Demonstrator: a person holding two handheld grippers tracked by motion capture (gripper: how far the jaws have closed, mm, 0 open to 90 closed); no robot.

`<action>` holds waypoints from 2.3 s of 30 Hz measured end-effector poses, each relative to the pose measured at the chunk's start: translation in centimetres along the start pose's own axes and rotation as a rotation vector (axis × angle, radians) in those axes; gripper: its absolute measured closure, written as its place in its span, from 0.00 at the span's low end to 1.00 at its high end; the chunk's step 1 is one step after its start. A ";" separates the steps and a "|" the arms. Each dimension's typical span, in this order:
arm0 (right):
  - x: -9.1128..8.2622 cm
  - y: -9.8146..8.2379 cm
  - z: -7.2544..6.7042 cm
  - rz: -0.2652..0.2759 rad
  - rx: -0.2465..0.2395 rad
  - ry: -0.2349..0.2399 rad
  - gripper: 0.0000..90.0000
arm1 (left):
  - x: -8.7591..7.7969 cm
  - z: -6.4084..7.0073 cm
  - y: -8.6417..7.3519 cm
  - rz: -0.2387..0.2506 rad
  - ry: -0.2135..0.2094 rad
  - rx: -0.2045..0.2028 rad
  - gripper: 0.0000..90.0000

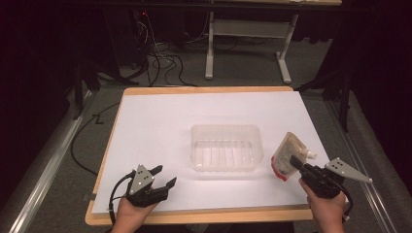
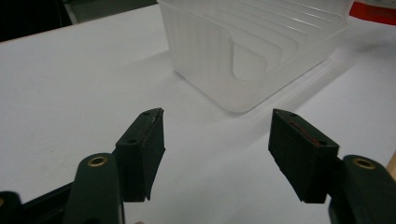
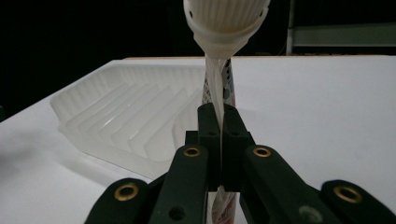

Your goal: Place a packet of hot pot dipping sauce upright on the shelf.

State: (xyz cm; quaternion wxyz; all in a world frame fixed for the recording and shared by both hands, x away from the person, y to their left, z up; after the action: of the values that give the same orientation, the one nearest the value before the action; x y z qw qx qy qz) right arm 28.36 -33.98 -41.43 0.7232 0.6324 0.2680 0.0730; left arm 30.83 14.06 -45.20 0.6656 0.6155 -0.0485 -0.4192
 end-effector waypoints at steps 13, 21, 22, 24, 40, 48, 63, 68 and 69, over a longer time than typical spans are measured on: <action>-1.4 1.9 -1.1 0.063 -0.006 0.025 1.00 | -0.2 0.0 0.1 0.005 -0.002 -0.001 0.40; -1.4 3.4 -2.5 0.096 -0.006 0.070 1.00 | 0.1 0.2 0.0 -0.003 -0.002 0.009 0.40; -1.3 3.5 -2.6 0.097 -0.001 0.077 1.00 | 0.1 0.2 0.0 -0.002 -0.003 0.008 0.40; -1.1 3.7 -2.9 0.102 0.002 0.090 1.00 | 0.0 0.1 0.0 -0.001 -0.003 0.006 0.40; 2.6 3.8 -4.2 0.028 0.010 0.090 1.00 | -0.5 -0.1 0.1 0.034 -0.022 0.010 0.38; 4.0 3.7 -4.1 -0.012 0.004 0.061 1.00 | -0.6 -0.2 0.2 0.036 -0.026 0.008 0.38; 6.5 4.0 -4.1 -0.057 -0.024 0.018 1.00 | -0.6 -0.2 0.2 0.035 -0.024 0.011 0.38; 7.5 4.4 -3.8 -0.067 -0.031 -0.004 1.00 | -0.5 -0.2 0.2 0.031 -0.024 0.018 0.38; 7.5 4.4 -3.8 -0.067 -0.031 -0.004 1.00 | -0.5 -0.2 0.2 0.031 -0.024 0.018 0.38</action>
State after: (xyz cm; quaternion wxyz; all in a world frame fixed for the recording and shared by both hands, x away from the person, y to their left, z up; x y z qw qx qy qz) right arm 33.90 -26.44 -39.65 0.7354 0.6120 0.2864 0.0520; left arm 30.68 14.54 -44.87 0.6661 0.6155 -0.0697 -0.4155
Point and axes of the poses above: each handheld gripper's, and its own axes: x roughly forward along the jaws, y roughly out of its top, z roughly to its right, the point moved 2 cm from there along x, roughly forward along the jaws, and after that the axes turned 15 degrees about -x, right-handed, at the moved point
